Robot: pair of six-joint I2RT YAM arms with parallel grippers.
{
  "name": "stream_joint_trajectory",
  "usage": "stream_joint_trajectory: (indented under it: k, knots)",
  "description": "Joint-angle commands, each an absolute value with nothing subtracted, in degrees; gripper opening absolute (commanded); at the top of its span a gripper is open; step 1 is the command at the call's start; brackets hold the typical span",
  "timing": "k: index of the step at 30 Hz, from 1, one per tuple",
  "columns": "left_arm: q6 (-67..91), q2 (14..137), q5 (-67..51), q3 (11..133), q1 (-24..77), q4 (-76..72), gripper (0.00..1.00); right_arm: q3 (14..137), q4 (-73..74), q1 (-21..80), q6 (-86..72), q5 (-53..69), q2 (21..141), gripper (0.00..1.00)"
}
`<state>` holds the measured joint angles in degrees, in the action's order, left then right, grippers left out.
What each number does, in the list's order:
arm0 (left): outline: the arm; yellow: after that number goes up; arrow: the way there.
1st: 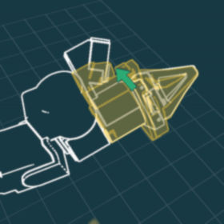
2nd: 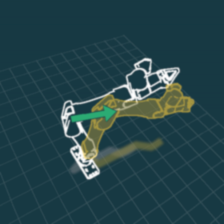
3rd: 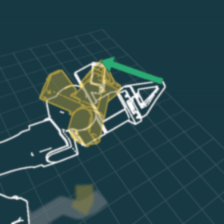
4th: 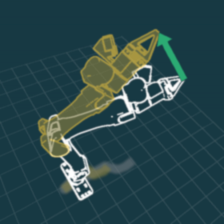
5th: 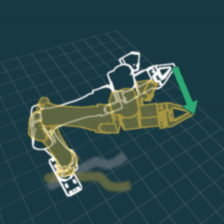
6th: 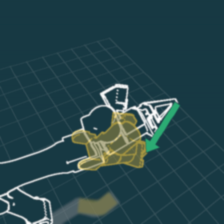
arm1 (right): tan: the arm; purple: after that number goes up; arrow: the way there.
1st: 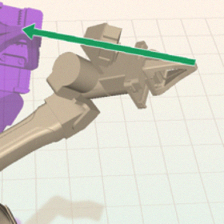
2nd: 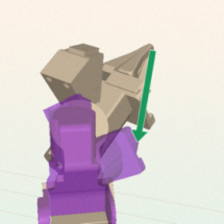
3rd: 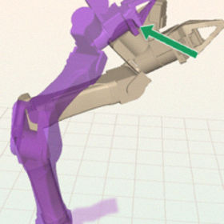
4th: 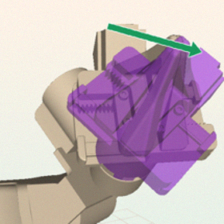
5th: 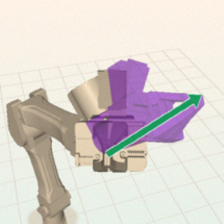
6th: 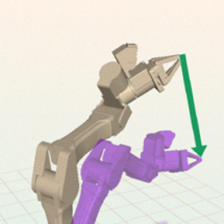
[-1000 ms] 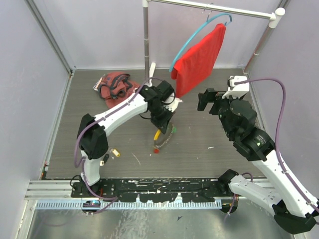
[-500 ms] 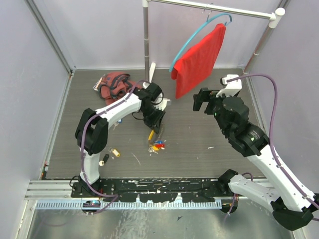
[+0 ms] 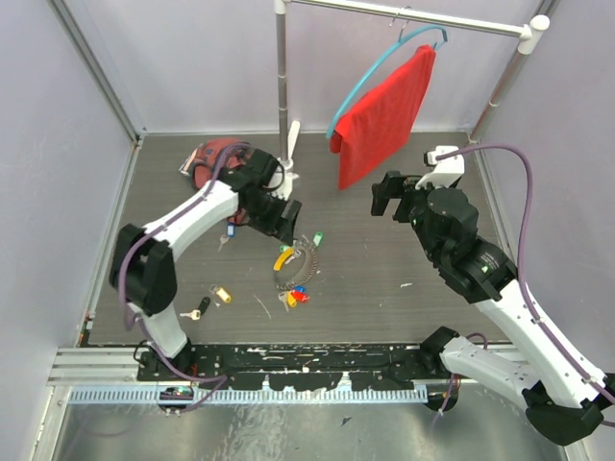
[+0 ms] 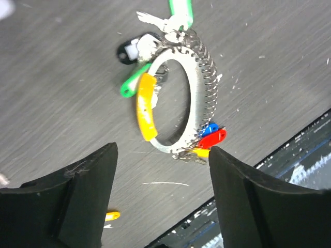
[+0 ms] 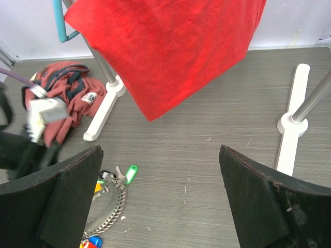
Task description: Put the keys on the keyring
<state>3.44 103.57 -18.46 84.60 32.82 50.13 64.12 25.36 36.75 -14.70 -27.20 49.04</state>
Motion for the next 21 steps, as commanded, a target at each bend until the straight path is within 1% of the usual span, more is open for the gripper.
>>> stream_joint_trajectory:
  k: [1,2,3,4,6,9,12,14,15,17,21]
  knots:
    - [3.32,94.38,-14.71,79.9,30.08,44.22,0.82,64.11,22.23,36.87,-10.26,-26.94,48.56,1.0]
    - [3.79,92.12,-13.28,78.31,29.57,42.23,0.89,63.83,21.85,36.89,-8.69,-26.08,48.52,1.0]
    - [4.26,89.74,-11.78,76.43,29.27,40.03,0.98,63.65,21.3,36.91,-6.54,-23.79,48.44,1.0]
    - [4.77,87.3,-9.96,74.16,29.13,37.45,0.99,63.55,20.93,36.91,-4.06,-21.28,48.2,1.0]
    - [5.89,83.11,-6.53,71.43,28.9,33.93,0.98,63.4,20.43,36.87,-0.12,-17.47,47.66,1.0]
    - [9.09,78.14,-4.16,68.45,27.46,30.77,0.98,64.09,20.59,36.79,1.29,-19.34,47.97,1.0]
    - [15.24,72.4,-10.34,64.19,21.14,25.81,0.98,64.42,20.54,34.51,0.01,-16.21,48.07,1.0]
    - [19.27,68.37,-15.34,60.69,15.72,21.58,0.98,64.37,20.57,28.21,-2.55,-6.68,48.16,1.0]
    - [20.69,66.52,-16.58,59.17,12.79,20.03,0.98,64.12,20.45,22.36,-4.12,-1.55,48.15,1.0]
    - [22.27,63.2,-17.22,57.05,9.55,18.59,0.98,62.82,19.28,14.18,-8.01,7.87,48.03,1.0]
    - [21.4,56.63,-11.94,55.04,7.47,19.43,0.98,58.31,15.76,10.8,-12.75,9.57,45.7,1.0]
